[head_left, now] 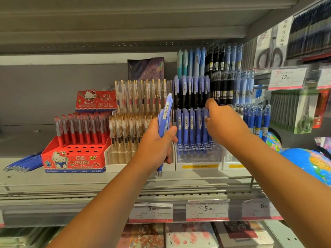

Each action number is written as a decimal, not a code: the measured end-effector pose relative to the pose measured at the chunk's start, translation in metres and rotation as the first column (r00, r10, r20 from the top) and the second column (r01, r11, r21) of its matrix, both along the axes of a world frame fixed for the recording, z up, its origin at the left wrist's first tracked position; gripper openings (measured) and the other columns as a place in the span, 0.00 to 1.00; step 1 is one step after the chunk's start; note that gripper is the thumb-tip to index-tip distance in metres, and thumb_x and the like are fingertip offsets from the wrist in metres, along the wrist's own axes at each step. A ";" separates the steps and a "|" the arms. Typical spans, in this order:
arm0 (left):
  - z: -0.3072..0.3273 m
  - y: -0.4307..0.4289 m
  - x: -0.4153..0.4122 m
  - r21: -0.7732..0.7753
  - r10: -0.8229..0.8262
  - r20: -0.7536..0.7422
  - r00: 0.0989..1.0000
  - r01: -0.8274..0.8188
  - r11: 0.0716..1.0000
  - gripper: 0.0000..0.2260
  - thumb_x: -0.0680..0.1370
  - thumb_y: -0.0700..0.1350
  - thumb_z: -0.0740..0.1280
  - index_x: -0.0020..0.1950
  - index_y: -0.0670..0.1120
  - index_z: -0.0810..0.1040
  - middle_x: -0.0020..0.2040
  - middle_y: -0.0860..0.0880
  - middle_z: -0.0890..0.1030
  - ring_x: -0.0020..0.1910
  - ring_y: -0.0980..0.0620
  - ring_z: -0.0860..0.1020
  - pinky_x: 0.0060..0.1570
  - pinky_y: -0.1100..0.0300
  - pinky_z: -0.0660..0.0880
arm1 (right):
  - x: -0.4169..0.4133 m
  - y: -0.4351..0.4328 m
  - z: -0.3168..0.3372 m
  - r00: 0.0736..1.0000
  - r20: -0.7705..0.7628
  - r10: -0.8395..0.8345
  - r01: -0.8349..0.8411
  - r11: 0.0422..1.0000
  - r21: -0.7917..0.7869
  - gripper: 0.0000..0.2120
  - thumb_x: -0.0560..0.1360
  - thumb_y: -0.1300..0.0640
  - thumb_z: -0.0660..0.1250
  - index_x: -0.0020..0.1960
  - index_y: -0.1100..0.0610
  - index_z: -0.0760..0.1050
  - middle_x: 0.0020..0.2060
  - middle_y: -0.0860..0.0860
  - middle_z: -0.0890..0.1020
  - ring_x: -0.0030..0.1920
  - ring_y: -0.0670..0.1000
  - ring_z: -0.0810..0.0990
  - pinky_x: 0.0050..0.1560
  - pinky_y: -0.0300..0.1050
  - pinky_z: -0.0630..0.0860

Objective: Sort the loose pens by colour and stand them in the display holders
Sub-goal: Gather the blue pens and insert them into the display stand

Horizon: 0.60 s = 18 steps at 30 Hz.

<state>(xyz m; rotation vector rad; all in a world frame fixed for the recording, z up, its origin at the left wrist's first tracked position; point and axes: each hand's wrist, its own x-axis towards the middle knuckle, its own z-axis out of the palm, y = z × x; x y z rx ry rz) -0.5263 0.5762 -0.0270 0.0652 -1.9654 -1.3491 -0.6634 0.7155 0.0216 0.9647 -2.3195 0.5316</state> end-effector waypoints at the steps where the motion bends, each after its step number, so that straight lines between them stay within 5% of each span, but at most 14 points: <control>1: 0.000 0.001 0.000 0.004 -0.015 -0.004 1.000 0.015 1.000 0.05 0.83 0.46 0.61 0.59 0.53 0.70 0.38 0.54 0.81 0.25 0.51 0.71 0.27 0.56 0.75 | 0.002 0.001 0.000 1.000 -0.023 -0.008 0.008 1.000 -0.022 0.24 0.80 0.67 0.60 0.73 0.59 0.58 0.33 0.55 0.73 0.29 0.54 0.71 0.24 0.46 0.63; 5: 0.001 0.003 0.002 0.039 -0.090 -0.031 0.995 0.091 0.995 0.10 0.83 0.45 0.61 0.63 0.54 0.69 0.41 0.49 0.82 0.26 0.51 0.70 0.26 0.58 0.73 | 0.020 -0.003 0.005 0.959 0.045 0.280 -0.264 0.939 -0.219 0.12 0.80 0.58 0.62 0.64 0.55 0.71 0.40 0.50 0.78 0.34 0.50 0.77 0.31 0.48 0.74; 9: 0.003 0.005 0.004 0.071 -0.147 -0.056 0.988 0.151 0.986 0.09 0.83 0.46 0.61 0.62 0.56 0.65 0.33 0.53 0.80 0.25 0.53 0.70 0.25 0.60 0.72 | 0.043 -0.013 0.007 0.595 0.407 0.693 -0.501 0.716 -0.486 0.07 0.78 0.60 0.67 0.56 0.56 0.79 0.38 0.54 0.83 0.30 0.51 0.78 0.25 0.41 0.73; 13: 0.003 0.004 0.005 0.113 -0.171 -0.072 0.983 0.179 0.977 0.06 0.83 0.48 0.61 0.57 0.53 0.65 0.37 0.50 0.79 0.25 0.50 0.72 0.25 0.58 0.73 | 0.047 -0.018 0.002 0.405 0.478 0.779 -0.507 0.627 -0.592 0.08 0.77 0.63 0.67 0.55 0.59 0.80 0.32 0.51 0.81 0.32 0.48 0.77 0.27 0.41 0.72; 18: 0.002 0.005 0.005 0.092 -0.236 -0.031 0.971 0.238 0.967 0.11 0.79 0.53 0.61 0.60 0.53 0.69 0.40 0.46 0.80 0.29 0.46 0.78 0.28 0.53 0.78 | 0.041 -0.018 -0.003 0.378 0.451 0.808 -0.446 0.586 -0.677 0.06 0.76 0.63 0.70 0.53 0.58 0.79 0.37 0.55 0.84 0.34 0.53 0.80 0.31 0.39 0.74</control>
